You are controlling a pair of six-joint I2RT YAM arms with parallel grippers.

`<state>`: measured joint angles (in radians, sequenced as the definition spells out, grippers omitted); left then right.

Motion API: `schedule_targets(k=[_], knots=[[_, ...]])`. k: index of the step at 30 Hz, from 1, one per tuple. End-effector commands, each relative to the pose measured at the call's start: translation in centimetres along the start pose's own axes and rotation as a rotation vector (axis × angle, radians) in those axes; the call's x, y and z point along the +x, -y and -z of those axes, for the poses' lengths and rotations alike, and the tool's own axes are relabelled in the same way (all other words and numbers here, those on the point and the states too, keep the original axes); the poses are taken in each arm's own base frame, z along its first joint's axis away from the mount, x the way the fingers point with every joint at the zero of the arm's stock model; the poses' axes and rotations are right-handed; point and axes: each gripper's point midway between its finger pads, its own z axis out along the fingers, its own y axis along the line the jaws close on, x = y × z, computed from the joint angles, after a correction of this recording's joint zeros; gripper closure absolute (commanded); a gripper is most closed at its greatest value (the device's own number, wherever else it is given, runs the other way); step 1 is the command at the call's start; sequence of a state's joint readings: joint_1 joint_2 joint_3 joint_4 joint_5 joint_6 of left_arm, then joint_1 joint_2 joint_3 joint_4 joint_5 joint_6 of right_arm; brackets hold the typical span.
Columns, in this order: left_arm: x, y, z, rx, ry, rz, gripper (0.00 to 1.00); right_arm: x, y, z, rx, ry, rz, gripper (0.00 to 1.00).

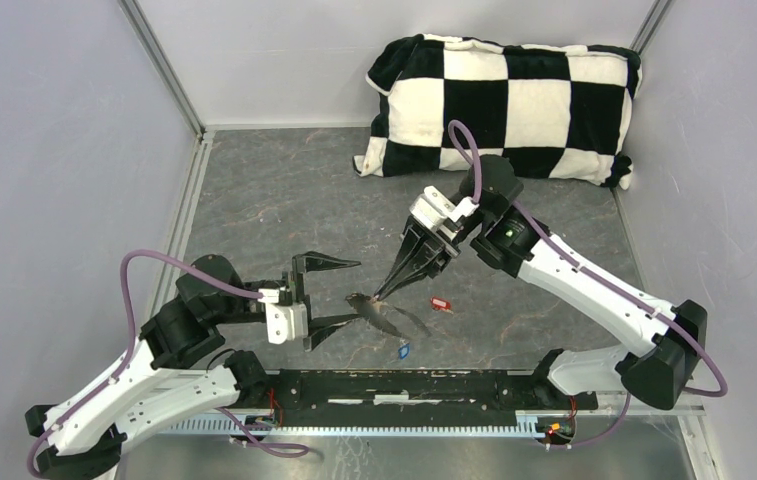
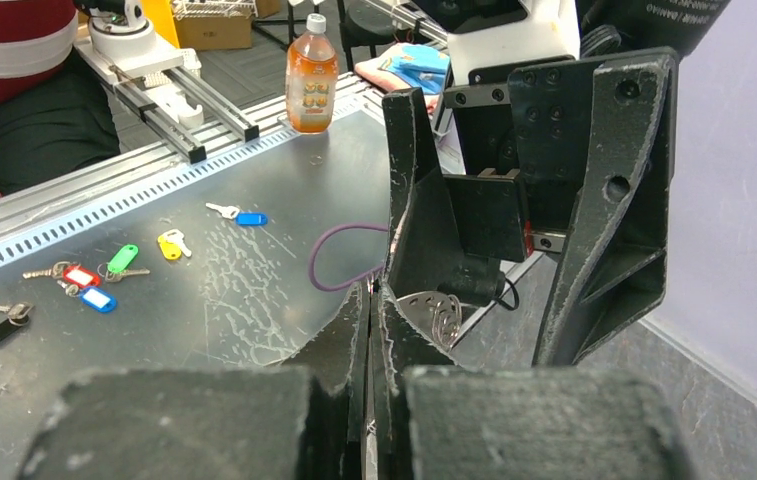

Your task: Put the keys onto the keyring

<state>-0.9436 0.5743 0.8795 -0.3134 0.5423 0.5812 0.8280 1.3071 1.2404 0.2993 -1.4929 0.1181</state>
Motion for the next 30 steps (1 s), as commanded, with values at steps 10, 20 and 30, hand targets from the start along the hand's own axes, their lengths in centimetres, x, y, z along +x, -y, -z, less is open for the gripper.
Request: schedule_targets(k=[10,20,30], knots=[[-2.3,-0.7,-0.4,-0.004,0.099,-0.067,0.29,-3.3,-0.6,-1.1,-0.088,0.008,0.140,0.99],[-2.5,-1.5,-0.4,-0.050,0.111,-0.079,0.27,-3.6,-0.6,-1.6,-0.106,0.012,0.159,0.99],[-2.9,-3.1,0.2,-0.140,0.104,-0.067,0.27,-2.4,2.5,-0.8,0.156,0.026,0.130,0.99]])
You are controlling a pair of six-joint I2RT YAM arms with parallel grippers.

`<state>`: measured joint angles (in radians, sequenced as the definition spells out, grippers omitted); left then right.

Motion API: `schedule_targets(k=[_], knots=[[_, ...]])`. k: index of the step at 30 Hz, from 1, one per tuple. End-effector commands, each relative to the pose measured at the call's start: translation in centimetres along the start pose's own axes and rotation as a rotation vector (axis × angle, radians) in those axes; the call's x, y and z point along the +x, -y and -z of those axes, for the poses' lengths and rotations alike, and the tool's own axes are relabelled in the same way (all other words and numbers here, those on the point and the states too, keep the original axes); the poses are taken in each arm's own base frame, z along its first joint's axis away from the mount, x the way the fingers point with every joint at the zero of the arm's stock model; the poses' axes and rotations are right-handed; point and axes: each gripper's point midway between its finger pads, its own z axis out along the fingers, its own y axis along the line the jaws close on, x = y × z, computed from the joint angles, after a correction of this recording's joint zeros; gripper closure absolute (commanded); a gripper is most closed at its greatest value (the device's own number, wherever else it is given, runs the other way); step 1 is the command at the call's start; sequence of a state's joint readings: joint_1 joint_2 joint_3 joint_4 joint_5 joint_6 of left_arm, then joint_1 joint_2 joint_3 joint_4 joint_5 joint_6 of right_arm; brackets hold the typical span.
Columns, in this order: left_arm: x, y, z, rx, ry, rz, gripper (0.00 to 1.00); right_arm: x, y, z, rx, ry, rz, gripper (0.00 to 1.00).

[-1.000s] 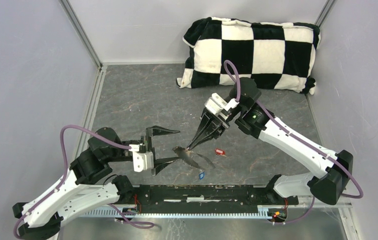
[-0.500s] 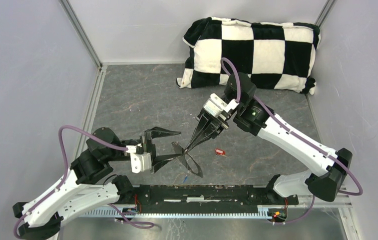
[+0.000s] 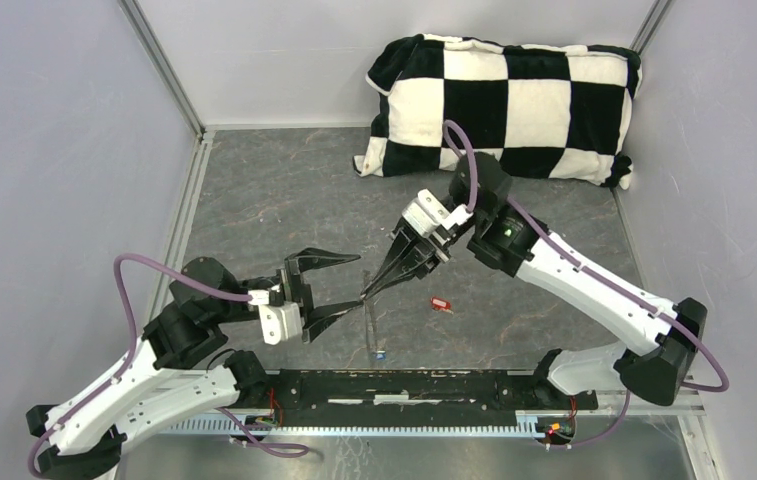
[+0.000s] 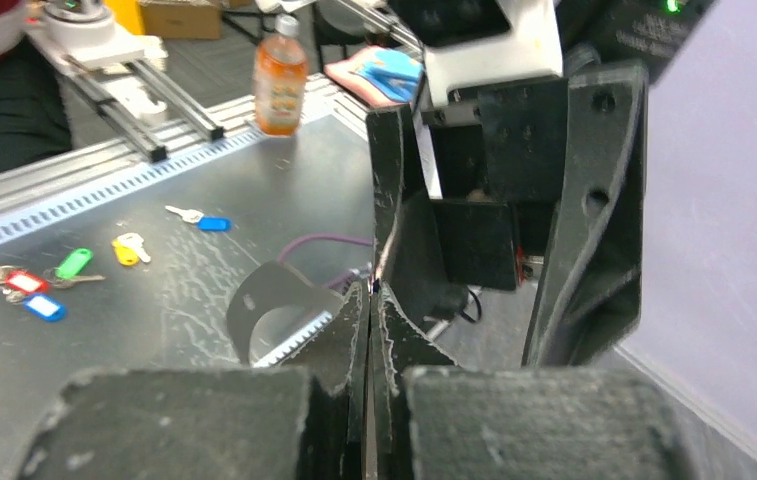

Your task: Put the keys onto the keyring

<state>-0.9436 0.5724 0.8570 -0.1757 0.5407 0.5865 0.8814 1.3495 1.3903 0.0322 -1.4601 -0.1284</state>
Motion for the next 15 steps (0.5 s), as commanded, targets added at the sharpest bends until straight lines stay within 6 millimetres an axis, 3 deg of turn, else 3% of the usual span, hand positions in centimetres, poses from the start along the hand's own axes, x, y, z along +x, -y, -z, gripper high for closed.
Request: schedule_targets(k=[1,7,15], knots=[[-1.0,-2.1,0.6,-0.106,0.009,0.000,0.27,-0.9,2.1,1.4,0.234,0.042,0.055,0.99],[-0.5,-2.9,1.8,-0.184,-0.031,0.019,0.33,-1.0,2.1,3.3,0.444,0.173,0.086,0.99],[1.9,-0.1,1.4,-0.074,-0.108,0.112,0.56,-1.7,1.1,4.2,0.532,0.310,0.107,0.99]])
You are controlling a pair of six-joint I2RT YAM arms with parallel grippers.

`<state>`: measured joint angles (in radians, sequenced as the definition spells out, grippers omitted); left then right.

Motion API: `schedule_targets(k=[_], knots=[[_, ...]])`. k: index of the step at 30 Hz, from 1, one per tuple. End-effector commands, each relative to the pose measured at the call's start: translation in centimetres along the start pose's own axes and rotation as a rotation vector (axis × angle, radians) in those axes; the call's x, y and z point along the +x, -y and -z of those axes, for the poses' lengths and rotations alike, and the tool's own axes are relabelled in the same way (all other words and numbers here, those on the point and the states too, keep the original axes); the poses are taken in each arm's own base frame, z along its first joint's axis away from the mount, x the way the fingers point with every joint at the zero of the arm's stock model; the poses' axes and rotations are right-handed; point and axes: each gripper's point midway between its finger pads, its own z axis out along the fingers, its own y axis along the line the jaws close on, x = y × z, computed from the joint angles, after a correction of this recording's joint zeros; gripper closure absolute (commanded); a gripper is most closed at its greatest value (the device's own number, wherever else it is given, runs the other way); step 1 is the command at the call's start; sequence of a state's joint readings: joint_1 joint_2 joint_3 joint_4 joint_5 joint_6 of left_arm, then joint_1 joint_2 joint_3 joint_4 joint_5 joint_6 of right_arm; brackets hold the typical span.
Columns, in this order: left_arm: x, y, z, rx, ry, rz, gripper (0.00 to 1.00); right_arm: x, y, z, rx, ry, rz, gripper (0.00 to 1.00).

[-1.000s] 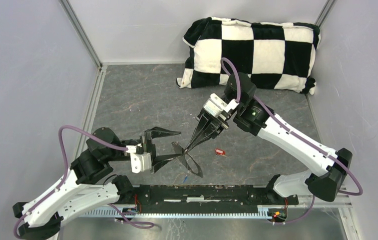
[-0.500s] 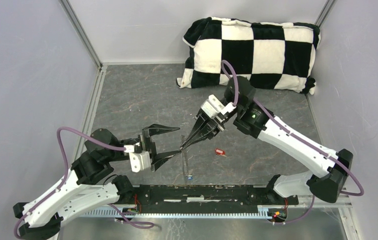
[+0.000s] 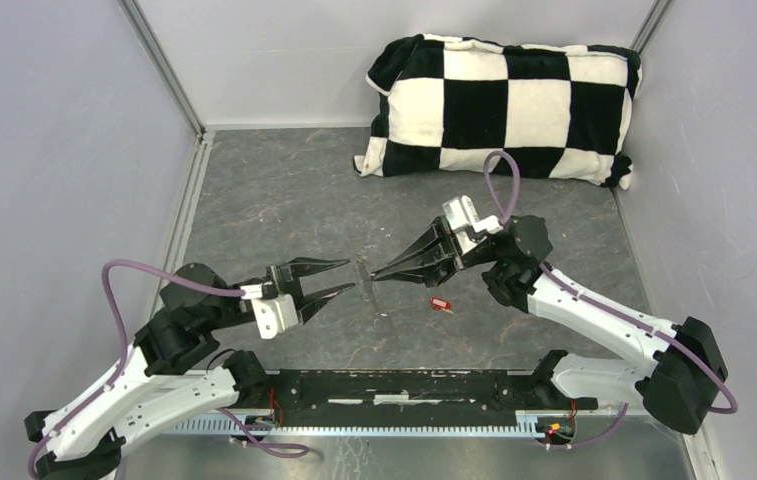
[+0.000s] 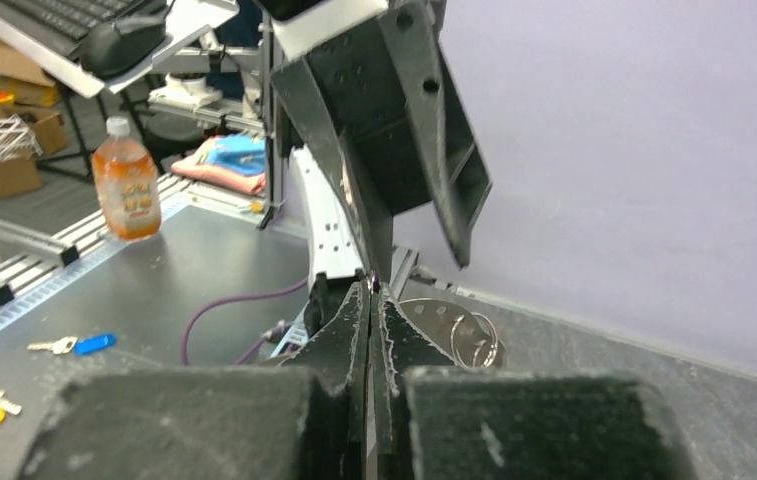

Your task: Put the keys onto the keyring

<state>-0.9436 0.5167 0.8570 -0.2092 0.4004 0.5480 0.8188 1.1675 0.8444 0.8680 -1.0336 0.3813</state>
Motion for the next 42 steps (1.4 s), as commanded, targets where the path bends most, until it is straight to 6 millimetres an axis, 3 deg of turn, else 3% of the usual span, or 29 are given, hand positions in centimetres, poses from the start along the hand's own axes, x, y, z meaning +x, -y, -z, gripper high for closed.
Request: schedule_targets(k=[1,11,23,31,39,42], knots=[[1.8,1.8,-0.2,0.074,-0.062,0.088,0.56,-5.0,-0.6,0.3,0.059,0.187,0.116,0.99],[0.5,2.5,-1.7,0.141,-0.040,0.234,0.57,-4.6,-0.7,0.5,0.060,0.221,0.090,0.99],[-2.2,0.7,-3.0,0.112,0.041,0.253,0.44,-3.4,-0.8,0.5,0.049,0.202,0.064,0.99],[-2.7,1.3,-3.0,0.150,0.054,0.280,0.40,-3.2,-0.7,0.4,0.043,0.199,0.058,0.99],[-1.8,1.1,-3.3,0.138,0.024,0.278,0.52,-2.8,-1.1,0.1,0.024,0.191,0.050,0.99],[-1.8,0.9,-3.4,0.128,0.018,0.275,0.62,-2.6,-1.2,0.1,0.021,0.187,0.048,0.99]])
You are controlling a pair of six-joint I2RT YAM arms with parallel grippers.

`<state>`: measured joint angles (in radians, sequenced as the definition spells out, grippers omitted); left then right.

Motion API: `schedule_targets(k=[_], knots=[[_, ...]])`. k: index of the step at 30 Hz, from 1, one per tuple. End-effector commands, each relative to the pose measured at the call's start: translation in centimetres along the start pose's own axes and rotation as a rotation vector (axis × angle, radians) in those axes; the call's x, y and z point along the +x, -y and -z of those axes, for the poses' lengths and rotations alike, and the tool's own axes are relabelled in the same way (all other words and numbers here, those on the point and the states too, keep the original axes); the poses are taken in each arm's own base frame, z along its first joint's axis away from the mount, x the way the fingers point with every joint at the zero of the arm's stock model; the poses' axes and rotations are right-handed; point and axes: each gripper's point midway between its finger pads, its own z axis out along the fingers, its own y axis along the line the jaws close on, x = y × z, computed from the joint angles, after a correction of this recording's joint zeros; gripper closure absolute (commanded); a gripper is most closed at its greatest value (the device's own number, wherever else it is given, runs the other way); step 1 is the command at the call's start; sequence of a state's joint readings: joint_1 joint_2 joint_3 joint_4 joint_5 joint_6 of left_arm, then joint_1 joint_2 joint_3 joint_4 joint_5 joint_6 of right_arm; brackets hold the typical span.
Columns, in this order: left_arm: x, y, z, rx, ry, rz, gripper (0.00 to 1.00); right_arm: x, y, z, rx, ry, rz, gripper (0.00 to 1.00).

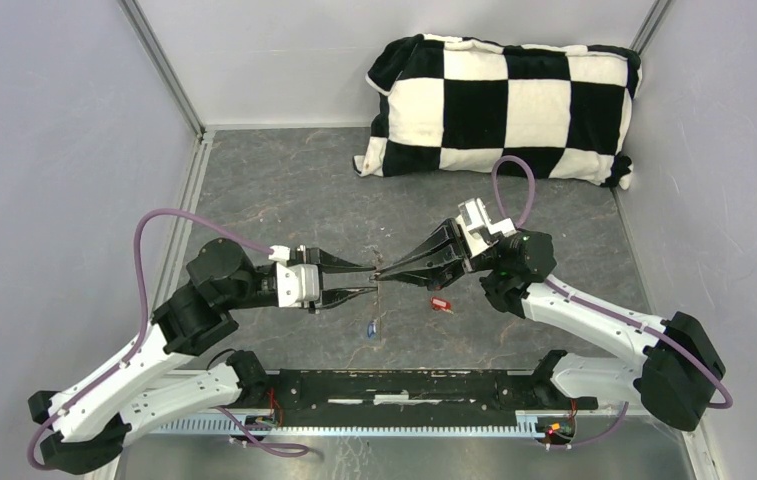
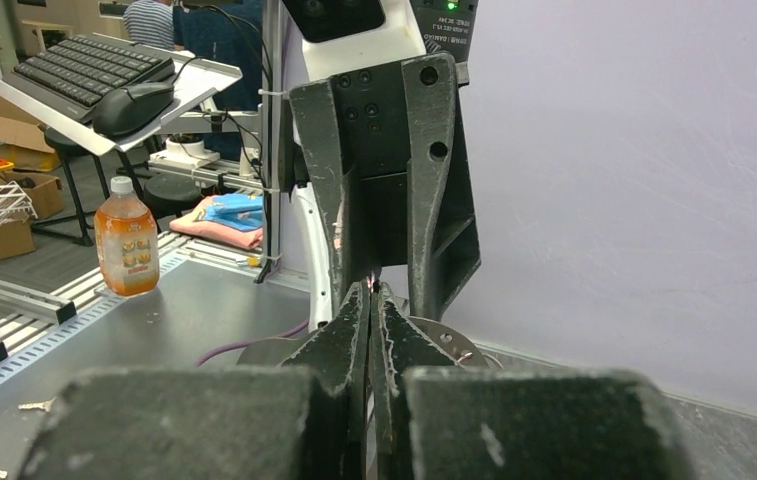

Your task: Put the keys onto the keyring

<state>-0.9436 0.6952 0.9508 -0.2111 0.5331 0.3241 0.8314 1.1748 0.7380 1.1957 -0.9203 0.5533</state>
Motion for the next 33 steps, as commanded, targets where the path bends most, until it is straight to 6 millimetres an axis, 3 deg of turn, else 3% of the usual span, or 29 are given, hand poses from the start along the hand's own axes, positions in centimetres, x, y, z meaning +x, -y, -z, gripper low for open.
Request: schedule_targets(k=[1,13,17,21,23,29,33], knots=[[-1.9,-0.7,0.1,-0.024,0.036,0.008,0.65,-1.0,-0.7,-0.2,-0.029,0.031,0.046,0.99],[-1.8,-0.9,0.0,-0.022,0.022,-0.002,0.71,0.2,-1.0,-0.6,-0.051,-0.017,0.039,0.99],[-1.6,-0.8,0.1,-0.019,0.010,-0.010,0.86,0.4,-1.2,-0.7,-0.059,-0.029,0.044,0.99],[-1.3,-0.9,0.1,-0.023,-0.001,-0.013,0.89,0.9,-1.3,-0.9,-0.065,-0.052,0.041,0.99],[-1.0,-1.0,0.2,-0.030,-0.014,-0.023,0.97,1.3,-1.4,-0.8,-0.075,-0.078,0.026,0.99],[0.9,-0.9,0.8,-0.032,-0.081,-0.064,0.98,1.9,-2.1,-0.3,-0.094,-0.158,-0.007,0.85],[1.6,-0.8,0.8,-0.025,-0.108,-0.086,0.98,2.7,-2.3,0.0,-0.109,-0.234,-0.059,0.82]])
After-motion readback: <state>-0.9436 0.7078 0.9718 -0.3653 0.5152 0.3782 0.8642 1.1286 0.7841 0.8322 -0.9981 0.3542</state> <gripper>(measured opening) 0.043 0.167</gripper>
